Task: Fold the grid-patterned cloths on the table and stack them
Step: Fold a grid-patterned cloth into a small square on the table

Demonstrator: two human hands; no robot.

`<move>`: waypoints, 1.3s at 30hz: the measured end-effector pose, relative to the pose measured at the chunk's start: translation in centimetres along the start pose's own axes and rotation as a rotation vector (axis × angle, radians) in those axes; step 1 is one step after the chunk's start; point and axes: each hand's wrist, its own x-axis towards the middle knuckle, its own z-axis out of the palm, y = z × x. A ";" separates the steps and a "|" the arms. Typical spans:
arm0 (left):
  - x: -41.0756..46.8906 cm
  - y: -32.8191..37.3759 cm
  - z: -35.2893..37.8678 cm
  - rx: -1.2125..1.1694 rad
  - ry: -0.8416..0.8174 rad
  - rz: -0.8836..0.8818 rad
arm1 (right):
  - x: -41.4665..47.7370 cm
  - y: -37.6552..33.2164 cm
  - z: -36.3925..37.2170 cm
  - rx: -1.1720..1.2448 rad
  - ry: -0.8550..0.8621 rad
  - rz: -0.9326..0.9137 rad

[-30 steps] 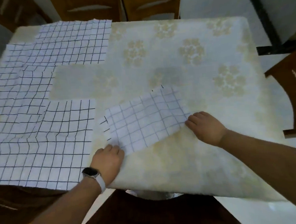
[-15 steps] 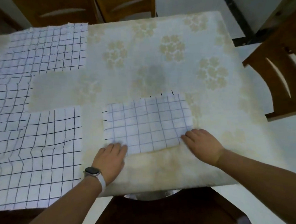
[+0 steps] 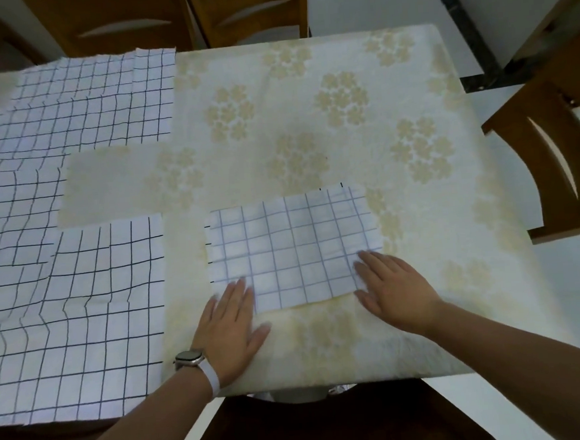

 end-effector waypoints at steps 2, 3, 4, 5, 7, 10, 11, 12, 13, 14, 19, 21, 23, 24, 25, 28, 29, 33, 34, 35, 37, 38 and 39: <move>1.0 0.7 -0.7 -0.050 0.037 0.039 | 1.1 -0.8 -0.3 0.035 0.016 0.009; 1.7 1.1 -1.0 -0.070 0.041 0.064 | 1.8 -1.3 -0.4 0.047 0.010 0.007; 2.5 1.5 -1.2 -0.085 0.034 0.087 | 2.4 -1.7 -0.3 0.057 0.000 -0.003; 3.2 1.9 -1.3 -0.096 0.021 0.100 | 2.9 -2.1 -0.2 0.070 -0.020 -0.012; 4.3 2.1 -1.4 -0.118 -0.010 0.087 | 3.7 -2.7 0.2 0.103 -0.067 -0.012; 4.5 1.5 -0.8 -0.108 -0.083 0.020 | 4.4 -2.9 1.0 0.123 -0.106 -0.003; 4.3 1.4 -0.6 -0.099 -0.088 0.001 | 4.4 -2.8 1.1 0.119 -0.118 -0.008; 3.9 1.3 -0.3 -0.093 -0.087 -0.013 | 4.5 -2.6 1.2 0.115 -0.130 -0.016; 3.6 1.3 -0.1 -0.095 -0.084 -0.027 | 4.5 -2.5 1.3 0.108 -0.139 -0.026; 3.3 1.4 0.1 -0.103 -0.083 -0.041 | 4.5 -2.3 1.3 0.101 -0.137 -0.038; 2.3 1.8 0.9 -0.164 -0.062 -0.111 | 4.7 -2.1 1.4 0.064 -0.155 -0.061; 1.9 2.0 1.1 -0.180 -0.073 -0.129 | 4.9 -2.1 1.5 0.054 -0.159 -0.062; 1.6 2.3 0.9 -0.187 -0.111 -0.148 | 4.9 -2.2 1.5 0.048 -0.160 -0.065; 1.5 2.4 0.8 -0.192 -0.131 -0.158 | 4.9 -2.2 1.4 0.045 -0.160 -0.064; 1.4 2.5 0.6 -0.192 -0.144 -0.167 | 4.9 -2.3 1.4 0.044 -0.163 -0.062; 1.3 2.8 0.1 -0.204 -0.184 -0.187 | 4.8 -2.4 1.1 0.043 -0.177 -0.057; 1.2 2.8 0.2 -0.199 -0.199 -0.181 | 4.8 -2.4 1.0 0.042 -0.181 -0.056; 2.1 2.1 -1.5 -0.156 -0.042 -0.145 | 5.0 -2.8 0.5 0.080 -0.178 -0.032; 2.7 1.7 -2.2 -0.155 0.023 -0.113 | 5.0 -3.1 0.3 0.095 -0.171 -0.018; 3.8 1.2 -2.9 -0.158 0.084 -0.061 | 5.1 -3.5 0.0 0.107 -0.148 -0.010; 6.9 0.2 -4.8 -0.165 0.145 0.091 | 5.0 -4.7 -0.5 0.132 -0.054 -0.008; 8.8 -0.2 -5.8 -0.142 0.152 0.169 | 4.9 -5.6 -0.7 0.146 0.006 0.007; 10.7 -0.6 -6.7 -0.098 0.140 0.250 | 4.8 -6.5 -0.9 0.160 0.056 0.041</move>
